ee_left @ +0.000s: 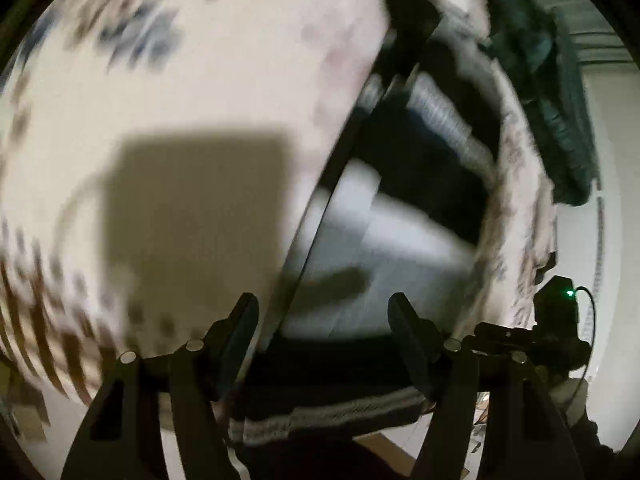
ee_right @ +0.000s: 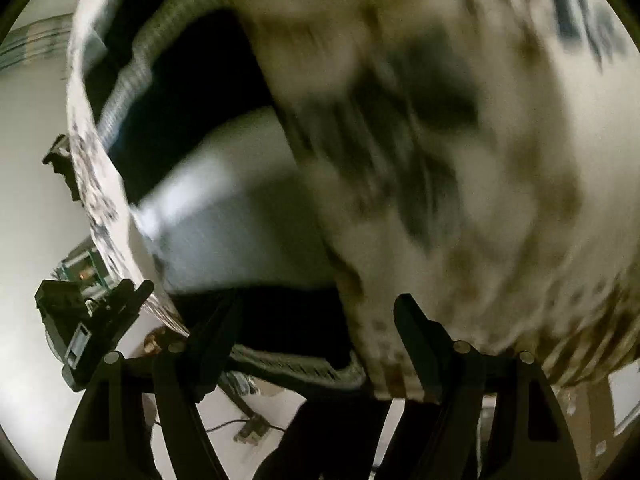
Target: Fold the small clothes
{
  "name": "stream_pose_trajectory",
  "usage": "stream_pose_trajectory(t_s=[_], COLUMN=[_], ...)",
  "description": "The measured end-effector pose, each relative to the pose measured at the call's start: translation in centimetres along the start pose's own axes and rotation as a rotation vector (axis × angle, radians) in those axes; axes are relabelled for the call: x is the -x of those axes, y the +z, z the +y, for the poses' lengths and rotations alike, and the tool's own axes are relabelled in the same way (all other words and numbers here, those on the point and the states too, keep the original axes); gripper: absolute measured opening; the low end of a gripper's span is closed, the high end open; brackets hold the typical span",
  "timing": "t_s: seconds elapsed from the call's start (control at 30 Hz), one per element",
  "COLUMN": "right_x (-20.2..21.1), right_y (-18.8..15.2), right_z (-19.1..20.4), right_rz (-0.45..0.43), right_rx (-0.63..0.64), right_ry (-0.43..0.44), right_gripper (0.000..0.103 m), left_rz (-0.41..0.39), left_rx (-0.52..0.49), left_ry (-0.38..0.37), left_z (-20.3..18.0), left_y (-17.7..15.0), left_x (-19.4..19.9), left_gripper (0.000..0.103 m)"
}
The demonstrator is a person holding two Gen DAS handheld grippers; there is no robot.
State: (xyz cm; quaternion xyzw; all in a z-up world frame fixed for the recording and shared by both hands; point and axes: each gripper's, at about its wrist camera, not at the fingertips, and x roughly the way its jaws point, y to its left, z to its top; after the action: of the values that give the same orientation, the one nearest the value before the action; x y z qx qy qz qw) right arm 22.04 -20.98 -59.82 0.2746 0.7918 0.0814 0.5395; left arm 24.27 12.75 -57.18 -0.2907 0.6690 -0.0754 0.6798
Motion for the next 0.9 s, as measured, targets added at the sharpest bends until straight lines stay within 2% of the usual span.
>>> stream_pose_trajectory(t_s=[0.1, 0.13, 0.17, 0.23, 0.27, 0.3, 0.33, 0.47, 0.53, 0.6, 0.63, 0.67, 0.7, 0.73, 0.77, 0.8, 0.83, 0.9], right_x=[-2.7, -3.5, -4.1, -5.1, -5.5, -6.1, -6.4, -6.5, -6.7, -7.3, -7.5, -7.5, -7.3, -7.0, -6.8, -6.7, -6.9, -7.4], right_y=[-2.3, -3.0, -3.8, -4.5, -4.8, -5.5, -6.2, -8.1, -8.3, -7.9, -7.5, -7.2, -7.0, -6.9, -6.9, -7.1, -7.3, -7.2], right_z=[-0.8, -1.1, -1.5, -1.2, -1.0, -0.8, -0.5, 0.8, 0.4, 0.1, 0.2, 0.5, 0.6, 0.7, 0.7, 0.7, 0.5, -0.3], right_rz=[0.023, 0.026, 0.022, 0.003, 0.004, 0.019, 0.013, -0.033, -0.036, -0.018, -0.003, 0.008, 0.011, 0.008, 0.000, -0.009, -0.006, 0.016], right_rx=[-0.027, -0.030, -0.030, -0.026, -0.022, -0.018, -0.017, 0.015, 0.021, 0.011, 0.001, -0.004, -0.005, -0.002, 0.005, 0.010, 0.009, -0.006], right_ry=[0.023, 0.024, 0.024, 0.037, 0.038, 0.037, 0.073, 0.071, 0.019, 0.005, 0.011, 0.019, 0.018, 0.024, 0.036, 0.048, 0.068, 0.101], right_gripper=[0.079, 0.079, 0.078, 0.057, 0.020, 0.009, 0.009, 0.006, 0.006, 0.007, 0.008, 0.018, 0.031, 0.039, 0.055, 0.060, 0.060, 0.060], left_rz=[-0.007, -0.015, -0.017, -0.046, -0.061, -0.080, -0.099, -0.144, -0.121, -0.090, -0.073, -0.066, -0.071, -0.076, -0.079, -0.088, -0.096, -0.075], left_rx=[-0.012, -0.018, -0.026, -0.026, -0.021, -0.019, -0.019, -0.041, -0.035, -0.015, 0.009, 0.040, 0.061, 0.077, 0.081, 0.082, 0.084, 0.100], left_ry=[0.022, 0.028, 0.050, 0.044, 0.037, 0.034, 0.027, 0.026, 0.038, 0.059, 0.030, -0.017, -0.029, -0.046, -0.084, -0.107, -0.107, -0.142], left_z=[0.5, 0.4, 0.4, 0.6, 0.6, 0.7, 0.8, 1.5, 2.4, 3.4, 4.2, 4.9, 5.2, 5.5, 5.8, 6.0, 6.3, 6.8], left_y=[-3.0, -3.5, -4.0, -4.5, -4.7, -4.9, -5.2, -6.4, -6.6, -6.9, -6.9, -7.0, -7.1, -7.2, -7.3, -7.3, -7.2, -6.7], left_x=[-1.7, -2.2, -2.7, -2.2, -1.7, -1.2, -0.5, 1.3, 0.5, -0.7, -0.8, -0.5, -0.2, 0.2, 0.4, 0.5, 0.5, -0.5], left_gripper=[0.061, 0.036, 0.014, 0.010, 0.007, 0.007, 0.007, 0.005, 0.002, 0.003, 0.004, 0.006, 0.011, 0.032, 0.062, 0.072, 0.076, 0.076])
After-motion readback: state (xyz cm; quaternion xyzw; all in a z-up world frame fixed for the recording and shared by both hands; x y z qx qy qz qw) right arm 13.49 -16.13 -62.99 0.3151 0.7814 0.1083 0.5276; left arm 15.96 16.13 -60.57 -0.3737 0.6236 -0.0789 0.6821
